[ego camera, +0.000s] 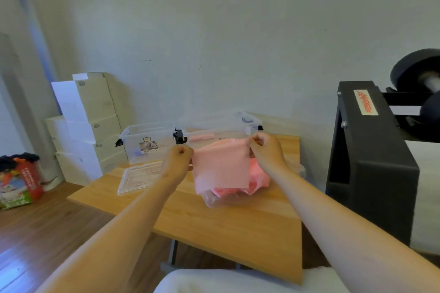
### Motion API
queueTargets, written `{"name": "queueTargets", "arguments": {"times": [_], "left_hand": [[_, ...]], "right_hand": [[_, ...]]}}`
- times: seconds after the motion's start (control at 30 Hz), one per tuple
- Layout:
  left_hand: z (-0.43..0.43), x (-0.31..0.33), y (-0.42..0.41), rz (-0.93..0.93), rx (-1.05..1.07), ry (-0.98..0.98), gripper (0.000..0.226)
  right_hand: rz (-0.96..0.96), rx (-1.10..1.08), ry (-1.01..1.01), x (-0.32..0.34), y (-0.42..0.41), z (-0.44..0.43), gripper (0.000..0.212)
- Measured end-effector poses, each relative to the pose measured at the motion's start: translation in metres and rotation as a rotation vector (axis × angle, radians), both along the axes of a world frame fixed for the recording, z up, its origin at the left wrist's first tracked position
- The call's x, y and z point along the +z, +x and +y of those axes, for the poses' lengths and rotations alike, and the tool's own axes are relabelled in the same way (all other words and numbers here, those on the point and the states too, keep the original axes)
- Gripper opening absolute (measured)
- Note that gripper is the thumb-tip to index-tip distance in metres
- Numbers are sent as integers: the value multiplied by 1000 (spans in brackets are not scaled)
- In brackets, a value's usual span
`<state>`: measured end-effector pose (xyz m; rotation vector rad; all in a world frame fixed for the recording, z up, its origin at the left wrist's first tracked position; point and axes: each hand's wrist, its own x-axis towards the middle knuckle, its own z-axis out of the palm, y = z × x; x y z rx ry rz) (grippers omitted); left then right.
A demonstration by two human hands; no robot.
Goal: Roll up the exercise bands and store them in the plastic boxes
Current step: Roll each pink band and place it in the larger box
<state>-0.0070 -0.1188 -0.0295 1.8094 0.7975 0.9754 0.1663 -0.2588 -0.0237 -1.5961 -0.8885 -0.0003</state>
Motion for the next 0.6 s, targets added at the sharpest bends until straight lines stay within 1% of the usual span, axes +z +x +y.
{"name": "queueTargets", "arguments": {"times": [0.1,0.23,0.4,0.47,0.53,0.6], "left_hand": [[-3,32,-2,-44,34,78,23],[-9,84,-5,-154,31,100,19],[-10,153,-19,-283,93,218,24],[-9,170,-23,-318,111,236,21],[-9,175,-24,-300,76,186,16],[-11,167,-25,-241,31,25,19]], "right_hand": [[-37,4,64,38,-3,-1,18],[-70,12,148,91,-12,-5,19],[-129,35,232,150,-30,-11,16],[-135,42,267,163,-36,-10,16],[-112,47,259,167,-37,-6,17],[-55,50,222,161,-33,0,21]]}}
